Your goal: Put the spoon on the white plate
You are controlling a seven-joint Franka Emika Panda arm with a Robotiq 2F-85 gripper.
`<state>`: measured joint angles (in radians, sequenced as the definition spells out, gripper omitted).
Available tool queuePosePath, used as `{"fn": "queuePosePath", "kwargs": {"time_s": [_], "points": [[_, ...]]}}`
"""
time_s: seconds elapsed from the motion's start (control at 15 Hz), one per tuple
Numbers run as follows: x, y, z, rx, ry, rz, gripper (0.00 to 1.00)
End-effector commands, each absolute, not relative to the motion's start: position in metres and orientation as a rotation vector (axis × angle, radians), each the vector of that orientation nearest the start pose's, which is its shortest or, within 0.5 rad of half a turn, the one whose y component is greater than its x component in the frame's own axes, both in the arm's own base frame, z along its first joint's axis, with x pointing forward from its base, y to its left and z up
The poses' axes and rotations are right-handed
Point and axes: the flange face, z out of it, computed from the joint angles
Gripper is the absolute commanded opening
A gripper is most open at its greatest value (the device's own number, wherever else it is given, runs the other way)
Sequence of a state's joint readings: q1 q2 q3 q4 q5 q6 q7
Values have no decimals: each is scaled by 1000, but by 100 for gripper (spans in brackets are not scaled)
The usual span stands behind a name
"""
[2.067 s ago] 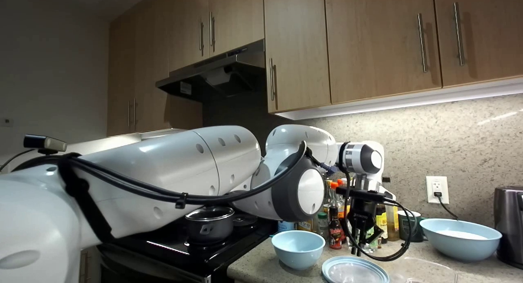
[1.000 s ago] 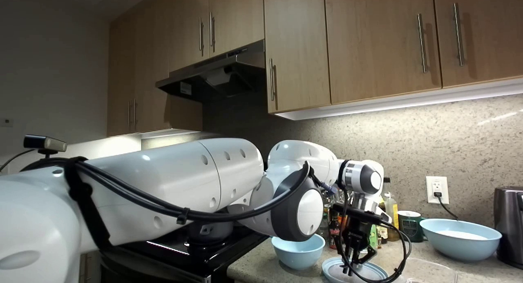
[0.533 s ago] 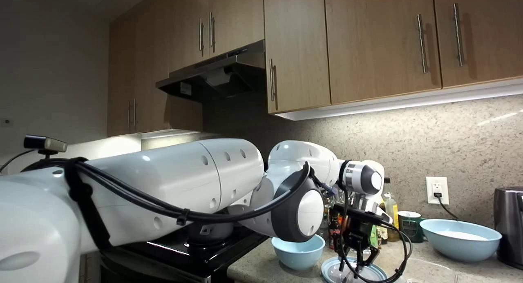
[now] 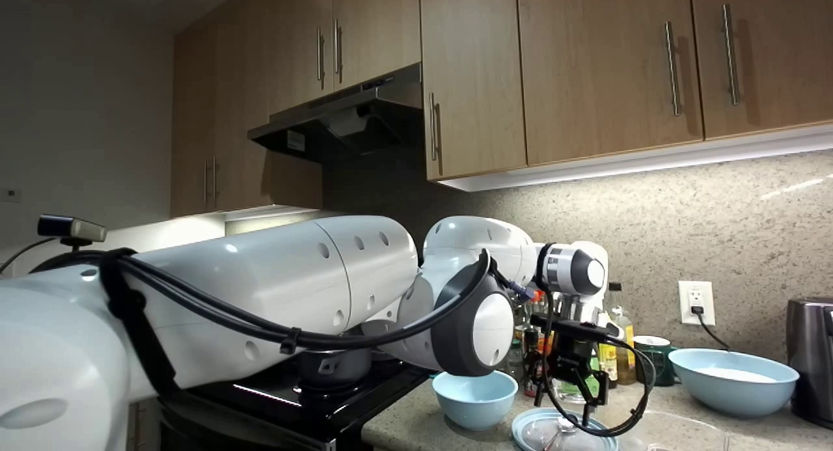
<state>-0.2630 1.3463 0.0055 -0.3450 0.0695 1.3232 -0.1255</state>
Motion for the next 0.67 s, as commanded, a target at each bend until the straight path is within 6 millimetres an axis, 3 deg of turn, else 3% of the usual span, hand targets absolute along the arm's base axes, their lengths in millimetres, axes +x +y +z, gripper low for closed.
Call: {"fn": "queuePosePath", "kwargs": {"time_s": [0.0,0.07,0.13,0.6], "points": [[747,-183,263,-3019,208,427,100],[749,-182,271,-3028,225,407,100],[745,-185,254,-2986,192,441,100],[746,-183,252,-2985,191,448,100]]}}
